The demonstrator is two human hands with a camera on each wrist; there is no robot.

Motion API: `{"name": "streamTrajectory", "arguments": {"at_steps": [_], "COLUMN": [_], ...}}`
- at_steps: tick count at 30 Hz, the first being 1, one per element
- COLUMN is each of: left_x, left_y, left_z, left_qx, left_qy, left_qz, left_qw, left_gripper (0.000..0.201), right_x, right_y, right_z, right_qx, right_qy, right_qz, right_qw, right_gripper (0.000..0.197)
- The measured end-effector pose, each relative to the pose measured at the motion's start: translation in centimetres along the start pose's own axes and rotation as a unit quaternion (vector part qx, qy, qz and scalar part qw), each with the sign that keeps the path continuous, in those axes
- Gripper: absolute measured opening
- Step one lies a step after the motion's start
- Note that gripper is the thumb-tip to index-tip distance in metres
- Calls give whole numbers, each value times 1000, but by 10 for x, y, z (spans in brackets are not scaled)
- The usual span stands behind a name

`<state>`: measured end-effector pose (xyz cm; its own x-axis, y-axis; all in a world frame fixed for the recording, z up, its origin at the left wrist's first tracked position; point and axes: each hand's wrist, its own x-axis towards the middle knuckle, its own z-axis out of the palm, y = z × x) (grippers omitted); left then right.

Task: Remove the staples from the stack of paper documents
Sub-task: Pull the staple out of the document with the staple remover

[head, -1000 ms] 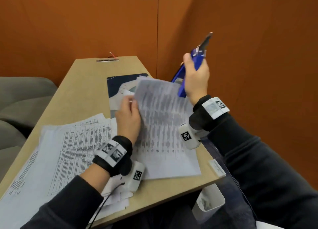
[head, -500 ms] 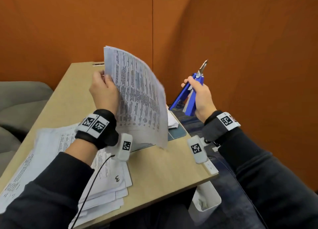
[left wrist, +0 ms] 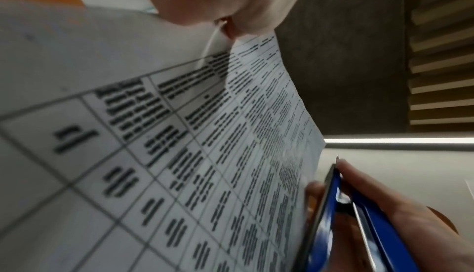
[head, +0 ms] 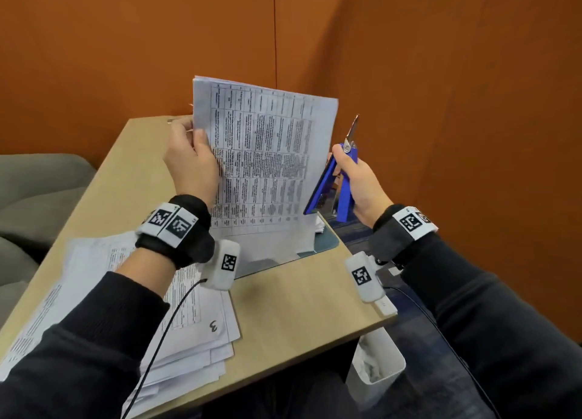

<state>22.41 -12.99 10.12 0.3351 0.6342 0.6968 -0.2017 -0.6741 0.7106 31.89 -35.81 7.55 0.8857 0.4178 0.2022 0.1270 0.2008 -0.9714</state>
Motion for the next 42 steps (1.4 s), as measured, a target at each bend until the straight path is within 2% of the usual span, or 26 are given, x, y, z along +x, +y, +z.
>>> {"name": "streamTrajectory", "arguments": {"at_steps": [3, 5, 8, 11, 15, 18, 20, 21, 23, 25, 26, 28, 31, 35, 42], "left_x": [-12, -21, -32, -46, -66, -50, -35, -31, -31, -40, -44, -54, -65, -74, -82], "left_y": [6, 13, 20, 17, -3, -5, -1, 3, 10, 17, 19, 20, 20, 20, 27], "left_z": [4, 5, 7, 11, 17, 15, 14, 14, 16, 19, 23, 29, 38, 42, 43], "left_qx": [-43, -74, -98, -98, -83, -51, -27, -20, -17, -11, -5, -1, -15, -19, -5], "left_qy": [6, 7, 48, 61, 15, 21, 5, -16, -63, -108, -129, -171, -213, -233, -274], "left_qz": [16, 31, 53, 35, 13, 5, 6, 9, 13, 30, 44, 57, 50, 46, 35], "left_qw": [999, 997, 993, 993, 996, 998, 1000, 1000, 998, 994, 991, 984, 976, 971, 961], "left_gripper": [16, 8, 13, 16, 16, 24, 31, 34, 37, 34, 29, 24, 29, 35, 30], "right_x": [-2, -2, -4, -9, -15, -14, -12, -11, -8, -2, 1, 9, 21, 27, 28], "right_y": [-3, -5, -1, 15, 46, 39, 16, 0, -32, -61, -72, -88, -87, -66, -64], "right_z": [9, 15, 18, 19, 10, 6, 9, 13, 24, 34, 39, 47, 56, 62, 64], "right_qx": [-18, -29, -31, -58, -81, -99, -124, -145, -163, -139, -127, -108, -153, -200, -211], "right_qy": [-20, 10, 37, 42, 43, 70, 133, 171, 231, 264, 262, 220, 138, 99, 139], "right_qz": [-21, -51, -102, -93, -56, -77, -151, -210, -325, -383, -381, -340, -256, -214, -236], "right_qw": [999, 998, 994, 993, 994, 990, 972, 952, 903, 874, 877, 908, 944, 951, 938], "right_gripper": [32, 40, 38, 35, 22, 35, 25, 17, 14, 10, 9, 14, 25, 36, 42]}}
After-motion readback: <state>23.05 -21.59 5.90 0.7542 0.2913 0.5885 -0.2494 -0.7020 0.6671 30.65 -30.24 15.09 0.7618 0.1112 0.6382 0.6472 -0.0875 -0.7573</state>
